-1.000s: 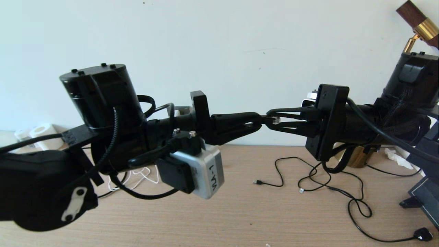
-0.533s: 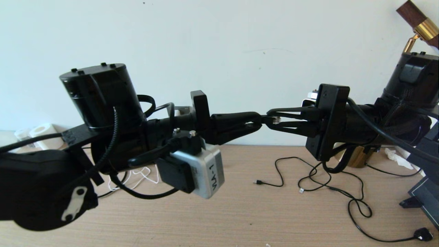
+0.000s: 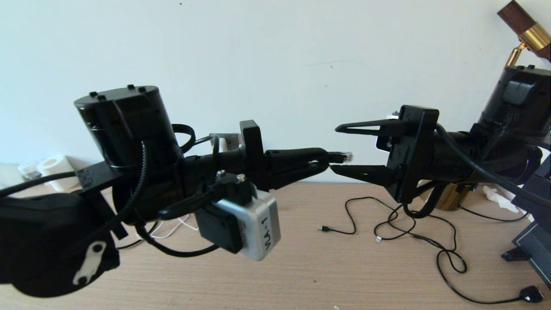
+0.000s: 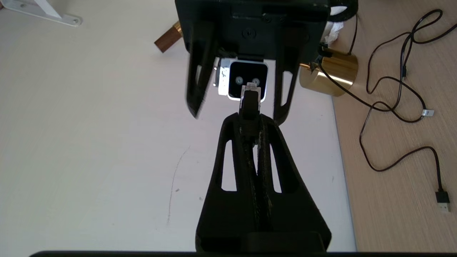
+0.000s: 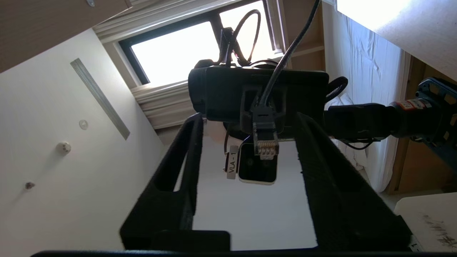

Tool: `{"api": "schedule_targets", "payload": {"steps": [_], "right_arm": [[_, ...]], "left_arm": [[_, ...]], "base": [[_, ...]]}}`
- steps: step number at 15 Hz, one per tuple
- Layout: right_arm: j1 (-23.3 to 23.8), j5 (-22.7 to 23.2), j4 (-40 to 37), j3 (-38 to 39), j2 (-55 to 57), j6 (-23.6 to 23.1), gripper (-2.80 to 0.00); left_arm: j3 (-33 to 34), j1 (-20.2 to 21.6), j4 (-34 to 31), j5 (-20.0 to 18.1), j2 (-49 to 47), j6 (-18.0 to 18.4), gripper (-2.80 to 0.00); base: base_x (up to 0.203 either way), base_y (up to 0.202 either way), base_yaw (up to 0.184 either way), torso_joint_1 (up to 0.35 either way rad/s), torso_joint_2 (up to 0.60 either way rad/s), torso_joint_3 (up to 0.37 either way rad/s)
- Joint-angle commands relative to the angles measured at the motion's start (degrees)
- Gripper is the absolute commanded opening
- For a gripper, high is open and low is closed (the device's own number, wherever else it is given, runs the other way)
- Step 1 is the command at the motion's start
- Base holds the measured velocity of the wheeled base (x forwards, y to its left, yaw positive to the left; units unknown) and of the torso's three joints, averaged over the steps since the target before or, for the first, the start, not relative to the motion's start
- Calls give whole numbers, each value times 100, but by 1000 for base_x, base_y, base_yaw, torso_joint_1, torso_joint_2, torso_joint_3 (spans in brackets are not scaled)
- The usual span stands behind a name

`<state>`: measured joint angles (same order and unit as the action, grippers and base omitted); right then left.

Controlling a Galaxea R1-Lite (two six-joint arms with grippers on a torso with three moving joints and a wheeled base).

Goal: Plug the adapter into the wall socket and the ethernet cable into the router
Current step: Hand it to the other hand, then align cable and router interface

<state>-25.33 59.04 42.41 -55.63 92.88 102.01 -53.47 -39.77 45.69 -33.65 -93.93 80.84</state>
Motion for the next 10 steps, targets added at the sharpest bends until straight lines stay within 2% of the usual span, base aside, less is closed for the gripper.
{"api": "schedule_targets", "payload": {"steps": [1,2,3,4,5,6,7,10], "right_arm": [[-7,4,22,-1,-16,56,0],[-1,-87,22,22,-72,50,0],[1,-245,26,120,-172,24,0],[27,-467,34,249,-328,-227,0],[60,-781,35,381,-453,-786,0],[86,-1279,32,515,-547,-1409,0],[97,-1841,22,649,-628,-2162,0],[75,-3467,-42,1265,-1084,-4706,0]], "left_arm": [[117,12,19,-19,81,17,-280],[139,19,19,-19,127,-104,-280],[147,81,19,-19,159,-379,-280],[168,215,26,-12,210,-867,-280],[200,376,37,50,272,-1600,-280],[238,525,53,256,351,-2428,-280],[298,624,61,665,444,-3373,-280],[581,725,37,1944,747,-6527,-280]], "base": [[0,0,0,0,0,0],[0,0,0,0,0,0],[0,0,0,0,0,0],[0,0,0,0,0,0],[0,0,0,0,0,0],[0,0,0,0,0,0],[0,0,0,0,0,0],[0,0,0,0,0,0]]}}
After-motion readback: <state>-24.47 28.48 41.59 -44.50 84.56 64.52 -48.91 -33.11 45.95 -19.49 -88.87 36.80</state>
